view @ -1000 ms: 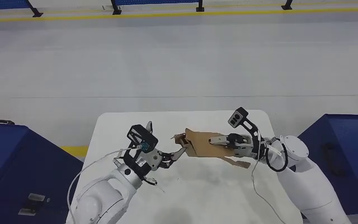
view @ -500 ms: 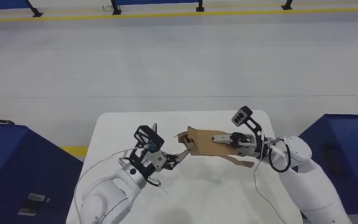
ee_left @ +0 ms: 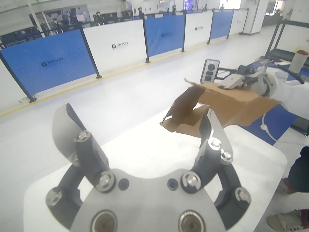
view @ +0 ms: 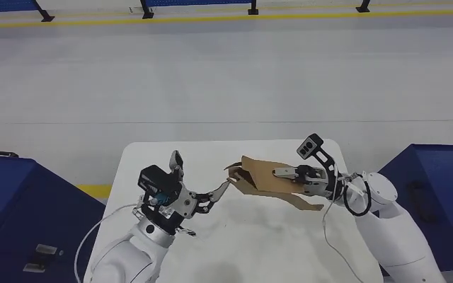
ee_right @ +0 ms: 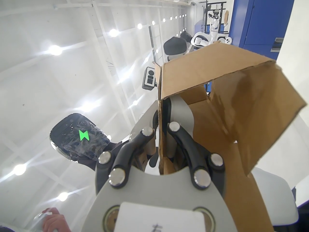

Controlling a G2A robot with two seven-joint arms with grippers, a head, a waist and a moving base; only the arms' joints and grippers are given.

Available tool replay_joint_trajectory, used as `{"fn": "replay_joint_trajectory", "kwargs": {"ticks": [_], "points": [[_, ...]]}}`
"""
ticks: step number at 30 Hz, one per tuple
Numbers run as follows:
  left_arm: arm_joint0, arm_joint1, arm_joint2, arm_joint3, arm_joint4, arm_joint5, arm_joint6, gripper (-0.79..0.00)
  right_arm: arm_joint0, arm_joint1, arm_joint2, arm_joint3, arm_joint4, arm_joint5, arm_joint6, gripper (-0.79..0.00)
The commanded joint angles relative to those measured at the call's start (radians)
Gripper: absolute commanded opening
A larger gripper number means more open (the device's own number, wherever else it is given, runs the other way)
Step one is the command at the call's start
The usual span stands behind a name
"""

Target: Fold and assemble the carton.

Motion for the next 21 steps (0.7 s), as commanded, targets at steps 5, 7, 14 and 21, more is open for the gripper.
{"fn": "replay_joint_trajectory", "kwargs": {"ticks": [5,7,14,21], "points": [[0.036,0.001,0.011,0.0,0.057,-0.028,0.068,0.0,-0.001,0.001,0.003,-0.014,-0.051,-0.005,-0.001,-0.785],[0.023,-0.001,0.028,0.0,0.065,-0.023,0.033,0.0,-0.005,0.002,0.004,-0.022,-0.063,-0.011,-0.001,-0.785],[-0.046,-0.011,0.085,0.0,0.067,0.009,-0.1,0.0,-0.022,0.004,0.01,-0.056,-0.147,-0.055,-0.018,-0.785],[-0.077,-0.018,0.105,0.008,0.074,0.057,-0.185,0.0,-0.051,0.007,0.027,-0.098,-0.242,-0.15,-0.028,-0.785]]}}
